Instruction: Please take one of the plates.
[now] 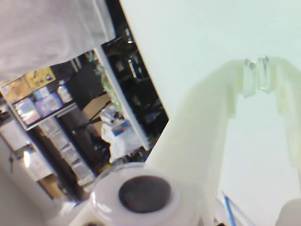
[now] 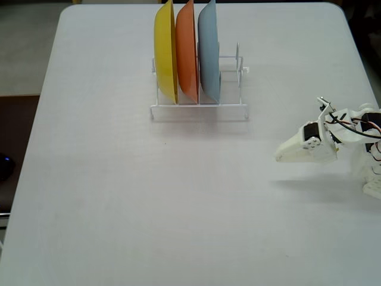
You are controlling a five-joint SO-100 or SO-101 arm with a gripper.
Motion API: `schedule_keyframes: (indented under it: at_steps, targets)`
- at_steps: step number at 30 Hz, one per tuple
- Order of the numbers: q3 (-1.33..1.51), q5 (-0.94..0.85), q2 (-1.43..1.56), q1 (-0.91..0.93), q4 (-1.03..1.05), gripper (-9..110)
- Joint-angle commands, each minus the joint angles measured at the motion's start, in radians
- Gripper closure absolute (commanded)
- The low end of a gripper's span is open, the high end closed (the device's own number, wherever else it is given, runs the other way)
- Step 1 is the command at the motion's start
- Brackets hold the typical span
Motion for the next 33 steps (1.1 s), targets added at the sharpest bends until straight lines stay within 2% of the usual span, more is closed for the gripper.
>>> schedule_keyframes:
  at_steps: [1,33]
  targets:
    - [-0.003,0.005,0.012,-0.006,0.02,102]
    - [-0.002,0.02,0.012,-0.006,0.057,102]
